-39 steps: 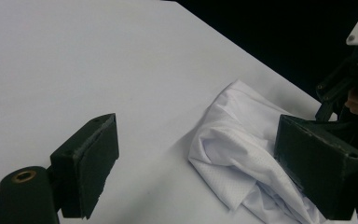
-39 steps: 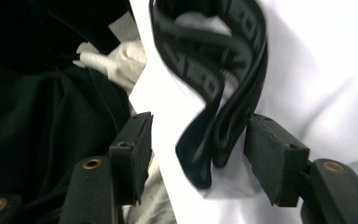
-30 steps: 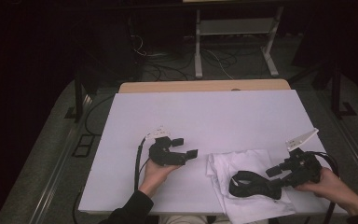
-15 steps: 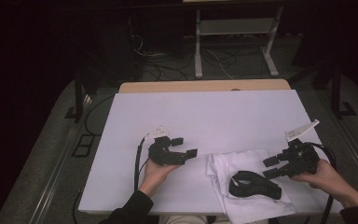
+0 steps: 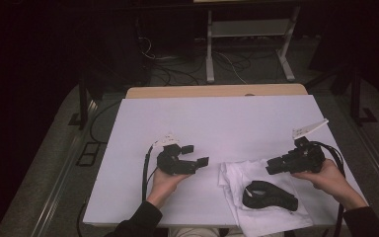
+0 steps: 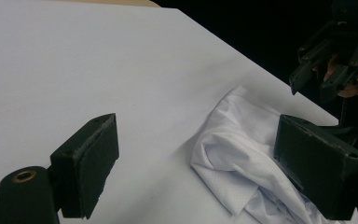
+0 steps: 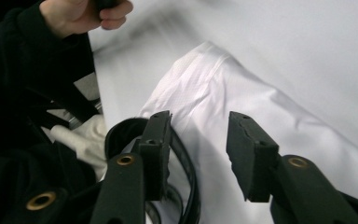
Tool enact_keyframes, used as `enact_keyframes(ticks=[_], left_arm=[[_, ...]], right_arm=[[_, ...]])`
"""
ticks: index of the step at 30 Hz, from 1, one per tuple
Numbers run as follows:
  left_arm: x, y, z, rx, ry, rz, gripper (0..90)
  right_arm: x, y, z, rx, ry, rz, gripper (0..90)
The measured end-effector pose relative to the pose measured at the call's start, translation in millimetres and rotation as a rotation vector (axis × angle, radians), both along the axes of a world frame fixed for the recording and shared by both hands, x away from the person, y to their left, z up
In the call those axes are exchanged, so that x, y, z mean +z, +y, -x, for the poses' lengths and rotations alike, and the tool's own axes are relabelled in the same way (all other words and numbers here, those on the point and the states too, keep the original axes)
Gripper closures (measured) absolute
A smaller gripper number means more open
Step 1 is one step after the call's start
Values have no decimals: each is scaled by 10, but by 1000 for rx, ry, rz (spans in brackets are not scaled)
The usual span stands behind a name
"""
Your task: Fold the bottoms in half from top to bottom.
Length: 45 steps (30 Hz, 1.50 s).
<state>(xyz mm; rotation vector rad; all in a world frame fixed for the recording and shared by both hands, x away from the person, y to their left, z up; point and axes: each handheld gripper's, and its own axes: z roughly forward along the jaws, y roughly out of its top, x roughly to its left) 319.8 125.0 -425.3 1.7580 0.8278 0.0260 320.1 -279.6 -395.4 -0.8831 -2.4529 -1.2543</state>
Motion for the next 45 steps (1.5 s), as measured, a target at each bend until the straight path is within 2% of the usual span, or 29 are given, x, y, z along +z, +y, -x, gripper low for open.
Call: enact_keyframes(ticks=[4, 9, 11, 13, 15, 17, 22, 28, 33, 41, 45], left_arm=[[-2, -2, -2, 0, -1, 0, 127], [2, 0, 1, 0, -5, 2, 127], [5, 1, 2, 0, -5, 4, 127], [5, 0, 2, -1, -5, 7, 127], [6, -2, 4, -3, -5, 8, 127], [6, -4, 5, -3, -6, 9, 127], [6, -6, 9, -5, -4, 11, 127], [5, -14, 12, -9, -5, 8, 127], [2, -15, 12, -11, -4, 6, 127], [-3, -28, 14, -16, -3, 7, 127], [-5, -28, 12, -15, -1, 9, 127]], right_arm=[[-30, 40, -45, -38, -5, 2, 717], [-109, 71, -85, -117, -27, 21, 875], [-164, 58, -96, -153, -35, 22, 886], [-227, 39, -109, -172, -16, 9, 887], [-280, 40, -108, -175, -1, 26, 887], [-314, 53, -104, -164, 19, 38, 887], [-388, 84, -89, -132, 78, 16, 888], [-497, 131, -84, -111, 143, 66, 887], [-519, 154, -73, -79, 194, 48, 887], [-556, 167, 15, -50, 226, 56, 887], [-541, 151, 47, -28, 238, 22, 888]])
